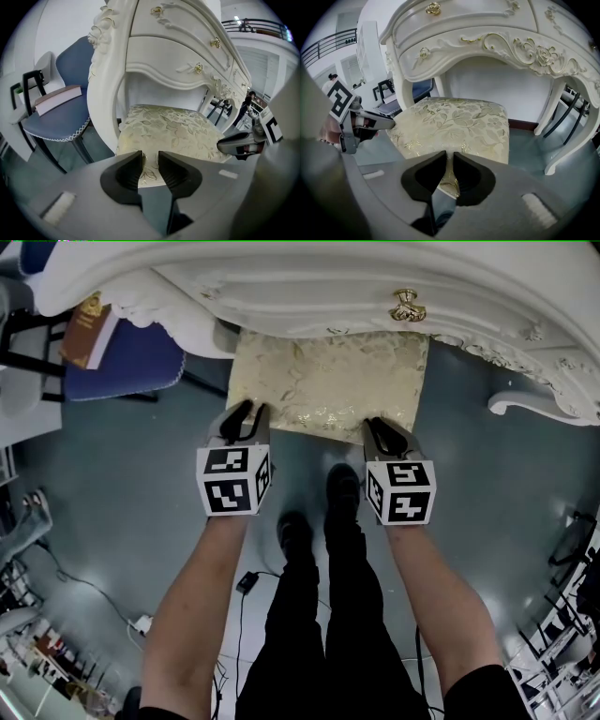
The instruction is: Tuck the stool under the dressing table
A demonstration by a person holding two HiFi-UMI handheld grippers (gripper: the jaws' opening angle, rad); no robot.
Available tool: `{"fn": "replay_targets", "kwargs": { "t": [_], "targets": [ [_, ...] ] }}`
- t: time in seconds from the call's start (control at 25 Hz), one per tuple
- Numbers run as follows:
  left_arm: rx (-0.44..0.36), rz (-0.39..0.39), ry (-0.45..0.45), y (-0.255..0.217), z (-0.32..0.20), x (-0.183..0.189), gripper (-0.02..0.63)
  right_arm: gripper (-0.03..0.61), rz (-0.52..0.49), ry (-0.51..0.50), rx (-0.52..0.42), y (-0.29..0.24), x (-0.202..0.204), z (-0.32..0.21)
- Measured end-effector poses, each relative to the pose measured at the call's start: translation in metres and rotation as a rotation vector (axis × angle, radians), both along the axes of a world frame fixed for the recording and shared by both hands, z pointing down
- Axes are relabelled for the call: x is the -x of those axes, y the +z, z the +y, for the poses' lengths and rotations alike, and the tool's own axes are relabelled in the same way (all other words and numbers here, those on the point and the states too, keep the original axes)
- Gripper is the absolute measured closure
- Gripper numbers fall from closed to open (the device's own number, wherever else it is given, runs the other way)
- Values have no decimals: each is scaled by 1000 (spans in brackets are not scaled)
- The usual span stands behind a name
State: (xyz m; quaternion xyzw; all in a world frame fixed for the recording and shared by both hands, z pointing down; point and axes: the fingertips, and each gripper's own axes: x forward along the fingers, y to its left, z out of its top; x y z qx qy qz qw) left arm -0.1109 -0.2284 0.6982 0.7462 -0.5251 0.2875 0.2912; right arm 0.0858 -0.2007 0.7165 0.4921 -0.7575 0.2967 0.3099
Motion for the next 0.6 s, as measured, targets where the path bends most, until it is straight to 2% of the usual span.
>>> {"fn": "replay_targets", "kwargs": {
  "t": [0.2, 0.4, 0.6],
  "targets": [
    [9, 42, -19, 1, -14, -1, 504, 522, -17, -36, -31, -6, -4, -38],
    [-3, 38, -5, 1, -27, 0, 492, 522, -73, -84, -45, -9, -5, -50],
    [-3, 121, -25, -10, -18, 5, 482, 527, -95, -36, -63, -20, -10, -42]
  ]
}}
